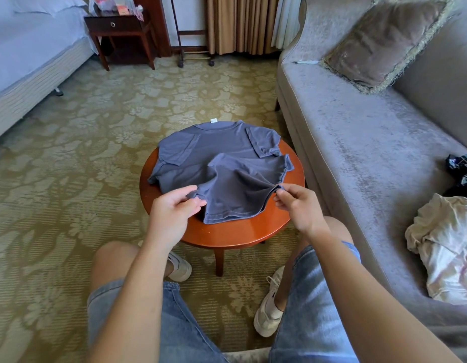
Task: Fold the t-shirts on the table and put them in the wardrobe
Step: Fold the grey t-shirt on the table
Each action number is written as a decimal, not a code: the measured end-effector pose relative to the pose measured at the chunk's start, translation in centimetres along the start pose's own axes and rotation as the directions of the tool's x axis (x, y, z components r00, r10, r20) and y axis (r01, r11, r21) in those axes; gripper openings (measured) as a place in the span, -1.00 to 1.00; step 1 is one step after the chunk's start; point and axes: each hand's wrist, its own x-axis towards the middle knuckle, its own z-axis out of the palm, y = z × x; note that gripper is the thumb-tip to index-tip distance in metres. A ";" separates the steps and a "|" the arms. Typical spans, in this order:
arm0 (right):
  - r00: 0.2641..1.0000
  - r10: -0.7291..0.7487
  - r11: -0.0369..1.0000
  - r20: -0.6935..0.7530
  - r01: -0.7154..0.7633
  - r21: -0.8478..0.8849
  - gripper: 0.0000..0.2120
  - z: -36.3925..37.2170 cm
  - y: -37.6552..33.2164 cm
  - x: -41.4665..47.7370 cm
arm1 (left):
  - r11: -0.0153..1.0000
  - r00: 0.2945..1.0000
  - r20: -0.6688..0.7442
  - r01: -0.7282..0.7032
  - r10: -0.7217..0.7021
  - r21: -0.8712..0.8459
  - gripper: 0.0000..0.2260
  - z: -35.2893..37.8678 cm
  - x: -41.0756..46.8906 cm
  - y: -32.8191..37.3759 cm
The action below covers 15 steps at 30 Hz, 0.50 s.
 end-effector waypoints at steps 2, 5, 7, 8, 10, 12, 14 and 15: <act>0.999 -0.013 0.998 -0.048 0.010 -0.058 -0.76 0.2 0.3 0.1 | 0.976 0.998 -0.020 -0.052 0.058 0.213 -0.79 -0.1 0.5 -0.4; 0.992 -0.054 0.988 -0.113 0.037 -0.148 -0.88 0.6 0.5 0.0 | 0.806 0.956 -0.041 -0.223 0.292 0.548 -0.88 -0.5 1.1 -0.4; 0.988 -0.099 0.985 -0.120 0.080 -0.153 -0.91 0.8 0.6 -0.2 | 0.751 0.922 -0.022 -0.300 0.386 0.588 -0.87 -0.8 1.5 -0.1; 0.987 -0.116 0.984 -0.114 0.099 -0.149 -0.89 0.8 0.6 -0.3 | 0.770 0.925 -0.006 -0.312 0.379 0.556 -0.88 -0.9 1.5 0.3; 0.982 -0.155 0.979 -0.110 0.138 -0.150 -0.83 0.8 0.4 -0.5 | 0.805 0.939 0.011 -0.301 0.344 0.512 -0.81 -0.9 1.4 0.8; 0.972 -0.189 0.974 -0.136 0.168 -0.154 -0.80 0.6 0.2 -0.5 | 0.790 0.927 0.004 -0.322 0.375 0.522 -0.71 -1.0 1.4 1.0; 0.965 -0.208 0.970 -0.158 0.183 -0.159 -0.81 0.2 -0.1 -0.3 | 0.779 0.914 0.000 -0.345 0.405 0.524 -0.66 -1.2 1.2 1.1; 0.964 -0.208 0.970 -0.165 0.181 -0.164 -0.81 -0.1 -0.3 -0.2 | 0.782 0.912 -0.005 -0.348 0.409 0.518 -0.64 -1.3 1.1 1.2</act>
